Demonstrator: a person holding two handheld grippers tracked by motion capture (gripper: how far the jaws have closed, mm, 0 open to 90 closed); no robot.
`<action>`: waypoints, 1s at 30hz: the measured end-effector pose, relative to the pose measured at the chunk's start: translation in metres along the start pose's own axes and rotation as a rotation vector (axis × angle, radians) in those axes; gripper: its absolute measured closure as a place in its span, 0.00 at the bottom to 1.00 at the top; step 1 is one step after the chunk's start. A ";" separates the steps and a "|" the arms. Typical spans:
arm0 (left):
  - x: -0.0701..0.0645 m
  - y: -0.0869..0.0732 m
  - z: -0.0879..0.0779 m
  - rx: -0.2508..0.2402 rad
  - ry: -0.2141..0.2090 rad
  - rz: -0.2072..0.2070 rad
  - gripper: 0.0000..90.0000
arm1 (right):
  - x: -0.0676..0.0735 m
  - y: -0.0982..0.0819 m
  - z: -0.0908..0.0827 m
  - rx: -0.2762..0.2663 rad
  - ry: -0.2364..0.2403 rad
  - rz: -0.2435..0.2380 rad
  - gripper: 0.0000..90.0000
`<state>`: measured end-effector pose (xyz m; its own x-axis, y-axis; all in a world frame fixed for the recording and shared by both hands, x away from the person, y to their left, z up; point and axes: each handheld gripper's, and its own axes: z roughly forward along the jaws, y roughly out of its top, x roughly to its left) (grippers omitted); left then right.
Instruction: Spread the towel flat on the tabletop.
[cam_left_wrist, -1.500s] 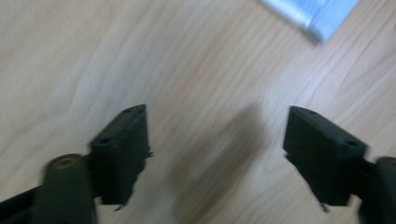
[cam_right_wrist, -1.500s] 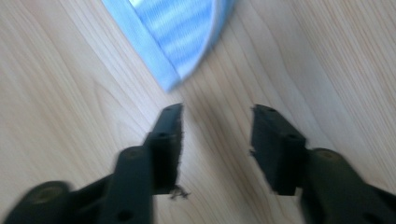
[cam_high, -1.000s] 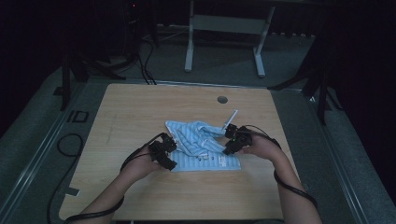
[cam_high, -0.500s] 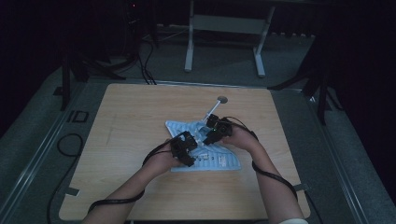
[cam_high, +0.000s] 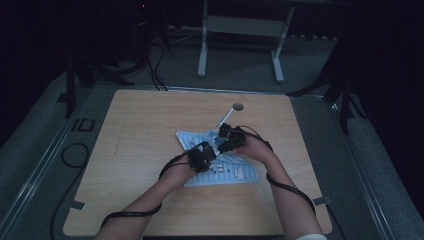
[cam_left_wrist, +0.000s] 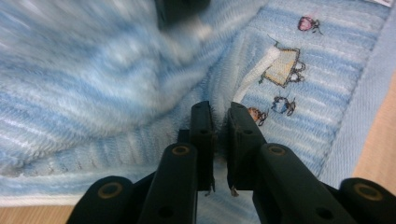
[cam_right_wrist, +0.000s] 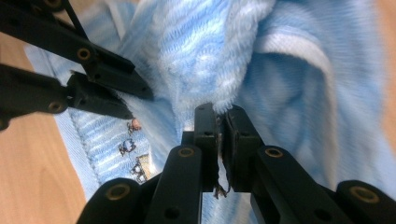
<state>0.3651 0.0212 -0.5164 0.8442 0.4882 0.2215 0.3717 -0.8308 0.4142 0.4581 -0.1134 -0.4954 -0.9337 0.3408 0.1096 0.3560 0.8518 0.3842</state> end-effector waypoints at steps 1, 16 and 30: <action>0.000 -0.001 -0.002 -0.003 0.001 0.005 0.92 | 0.001 -0.002 -0.006 -0.015 -0.004 0.000 0.94; 0.035 -0.040 -0.068 -0.159 0.082 -0.157 0.93 | -0.009 -0.046 -0.082 -0.124 -0.141 0.065 0.94; 0.104 -0.049 -0.054 -0.099 0.164 -0.395 0.62 | -0.033 -0.054 -0.073 -0.118 -0.177 0.241 0.74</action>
<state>0.4137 0.1277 -0.4656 0.5695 0.8057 0.1630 0.6082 -0.5464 0.5758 0.4673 -0.2000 -0.4533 -0.7986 0.5995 0.0532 0.5493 0.6899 0.4714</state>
